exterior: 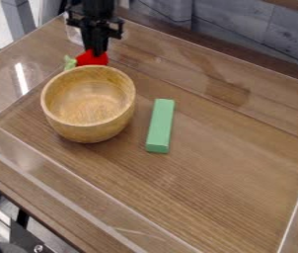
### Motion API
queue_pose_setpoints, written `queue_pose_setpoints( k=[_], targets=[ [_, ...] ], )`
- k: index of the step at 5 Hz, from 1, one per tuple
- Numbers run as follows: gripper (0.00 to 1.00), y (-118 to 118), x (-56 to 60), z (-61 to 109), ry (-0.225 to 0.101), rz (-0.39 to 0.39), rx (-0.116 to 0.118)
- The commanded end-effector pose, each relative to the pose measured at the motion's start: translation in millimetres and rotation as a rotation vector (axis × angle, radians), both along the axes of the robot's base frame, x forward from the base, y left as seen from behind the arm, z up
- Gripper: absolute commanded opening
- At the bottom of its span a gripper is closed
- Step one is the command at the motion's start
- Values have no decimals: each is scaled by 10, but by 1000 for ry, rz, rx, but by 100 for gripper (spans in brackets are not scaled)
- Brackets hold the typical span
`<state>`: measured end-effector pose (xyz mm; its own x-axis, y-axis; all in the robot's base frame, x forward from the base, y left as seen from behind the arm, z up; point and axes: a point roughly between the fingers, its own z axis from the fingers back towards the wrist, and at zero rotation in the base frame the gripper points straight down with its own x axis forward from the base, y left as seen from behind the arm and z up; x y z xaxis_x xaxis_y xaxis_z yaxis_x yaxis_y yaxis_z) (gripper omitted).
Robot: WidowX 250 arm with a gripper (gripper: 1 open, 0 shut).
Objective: Move the red fruit to the right
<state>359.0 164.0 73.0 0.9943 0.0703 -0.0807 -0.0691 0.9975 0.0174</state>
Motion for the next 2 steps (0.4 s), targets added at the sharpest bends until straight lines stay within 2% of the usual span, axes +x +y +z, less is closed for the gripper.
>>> queue_pose_setpoints(
  k=[1,2],
  targets=[
    [0,-151,43,553,-107,5,11],
    [0,-494,47,675,-117,-36,-18]
  ],
)
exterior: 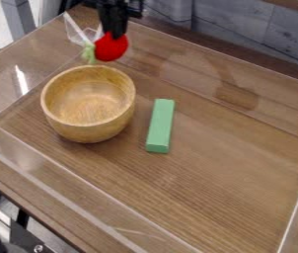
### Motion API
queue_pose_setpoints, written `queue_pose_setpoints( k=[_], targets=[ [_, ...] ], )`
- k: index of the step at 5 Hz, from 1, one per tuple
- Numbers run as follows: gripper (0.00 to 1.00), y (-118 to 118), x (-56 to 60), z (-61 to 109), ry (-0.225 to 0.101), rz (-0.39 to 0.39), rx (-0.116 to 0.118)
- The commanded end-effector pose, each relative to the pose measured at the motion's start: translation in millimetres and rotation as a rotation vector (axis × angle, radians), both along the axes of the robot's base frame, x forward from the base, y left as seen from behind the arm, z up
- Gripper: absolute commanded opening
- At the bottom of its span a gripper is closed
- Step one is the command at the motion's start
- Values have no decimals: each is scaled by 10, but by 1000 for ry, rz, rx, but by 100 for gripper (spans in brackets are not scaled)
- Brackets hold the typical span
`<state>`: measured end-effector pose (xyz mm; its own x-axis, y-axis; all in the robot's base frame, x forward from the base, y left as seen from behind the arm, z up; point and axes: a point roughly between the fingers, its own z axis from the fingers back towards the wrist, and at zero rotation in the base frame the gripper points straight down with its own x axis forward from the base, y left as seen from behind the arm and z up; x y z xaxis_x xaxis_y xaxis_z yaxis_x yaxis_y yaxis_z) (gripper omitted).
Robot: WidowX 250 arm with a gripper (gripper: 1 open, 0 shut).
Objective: Move the red fruit to the right
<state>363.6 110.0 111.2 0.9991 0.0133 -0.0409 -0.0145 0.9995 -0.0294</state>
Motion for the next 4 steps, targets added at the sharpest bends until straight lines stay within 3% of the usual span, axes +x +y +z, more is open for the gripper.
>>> queue_pose_setpoints(
  k=[1,4],
  targets=[
    [0,-319,-3,378,-80,-35,-1],
    [0,-1565,-101,173,-43,-180,-49]
  ],
)
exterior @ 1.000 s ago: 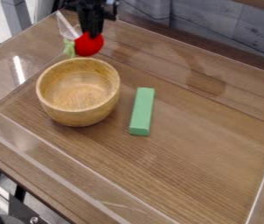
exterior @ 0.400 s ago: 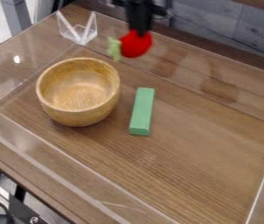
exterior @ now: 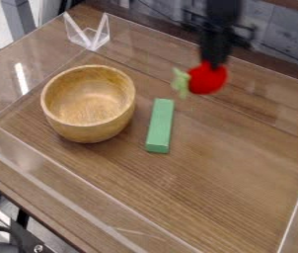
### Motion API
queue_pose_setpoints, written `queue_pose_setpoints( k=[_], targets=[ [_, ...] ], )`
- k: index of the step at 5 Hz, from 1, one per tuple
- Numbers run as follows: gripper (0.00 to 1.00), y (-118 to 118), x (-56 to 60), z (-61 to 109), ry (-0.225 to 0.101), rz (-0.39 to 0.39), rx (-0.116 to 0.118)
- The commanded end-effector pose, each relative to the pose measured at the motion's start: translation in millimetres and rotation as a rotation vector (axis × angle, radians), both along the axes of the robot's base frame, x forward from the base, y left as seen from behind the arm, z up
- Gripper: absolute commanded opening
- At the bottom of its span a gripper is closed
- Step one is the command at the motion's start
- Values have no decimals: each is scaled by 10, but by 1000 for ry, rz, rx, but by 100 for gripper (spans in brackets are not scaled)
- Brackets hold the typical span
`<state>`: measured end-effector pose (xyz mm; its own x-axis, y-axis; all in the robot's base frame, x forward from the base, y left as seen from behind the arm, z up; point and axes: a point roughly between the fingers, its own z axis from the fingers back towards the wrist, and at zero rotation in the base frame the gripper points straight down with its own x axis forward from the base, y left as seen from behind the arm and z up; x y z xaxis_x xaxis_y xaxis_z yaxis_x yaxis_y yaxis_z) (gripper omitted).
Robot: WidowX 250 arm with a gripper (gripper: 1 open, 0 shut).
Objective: Move the red fruit to the right
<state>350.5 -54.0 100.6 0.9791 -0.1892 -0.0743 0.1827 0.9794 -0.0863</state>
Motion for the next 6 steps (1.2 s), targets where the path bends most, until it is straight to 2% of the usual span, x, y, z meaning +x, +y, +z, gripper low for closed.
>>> queue_pose_setpoints(
  k=[1,2,4,6],
  targets=[
    [0,-282,-8,132,-62,17,-14],
    [0,-412,-111,-9,-33,-9,-21],
    [0,-161,-10,-87,-26,50,-13],
    [0,-70,54,-227,-8,57,-3]
  ],
)
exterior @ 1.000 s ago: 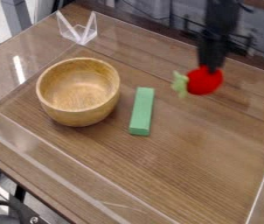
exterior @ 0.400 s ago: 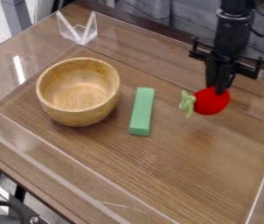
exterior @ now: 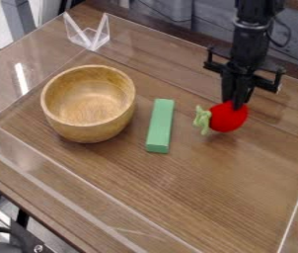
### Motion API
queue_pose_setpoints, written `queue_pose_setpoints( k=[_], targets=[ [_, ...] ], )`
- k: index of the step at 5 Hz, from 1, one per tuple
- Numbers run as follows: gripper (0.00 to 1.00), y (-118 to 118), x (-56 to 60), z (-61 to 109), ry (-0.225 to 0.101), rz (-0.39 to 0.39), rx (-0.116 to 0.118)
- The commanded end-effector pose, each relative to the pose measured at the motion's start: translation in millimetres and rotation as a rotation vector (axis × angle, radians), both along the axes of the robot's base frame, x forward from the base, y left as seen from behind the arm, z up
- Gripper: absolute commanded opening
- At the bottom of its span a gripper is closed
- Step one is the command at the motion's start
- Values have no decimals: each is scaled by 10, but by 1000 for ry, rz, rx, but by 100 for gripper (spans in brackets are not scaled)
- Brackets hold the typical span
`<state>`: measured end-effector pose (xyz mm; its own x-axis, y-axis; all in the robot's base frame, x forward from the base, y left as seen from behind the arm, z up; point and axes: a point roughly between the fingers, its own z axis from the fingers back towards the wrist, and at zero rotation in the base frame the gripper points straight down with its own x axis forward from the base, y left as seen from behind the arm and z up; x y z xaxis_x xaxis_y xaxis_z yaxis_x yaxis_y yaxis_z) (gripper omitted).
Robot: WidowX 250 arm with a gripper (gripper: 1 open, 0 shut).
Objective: Move the red fruit to the right
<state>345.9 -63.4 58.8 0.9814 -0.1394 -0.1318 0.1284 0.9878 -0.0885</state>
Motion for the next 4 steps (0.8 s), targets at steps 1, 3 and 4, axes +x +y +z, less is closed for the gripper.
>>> queue_pose_setpoints(
  k=[1,3,4],
  targets=[
    [0,43,128,119,-56,6,-2],
    [0,74,119,33,-39,0,3],
    [100,102,92,110,-53,10,0]
  ],
)
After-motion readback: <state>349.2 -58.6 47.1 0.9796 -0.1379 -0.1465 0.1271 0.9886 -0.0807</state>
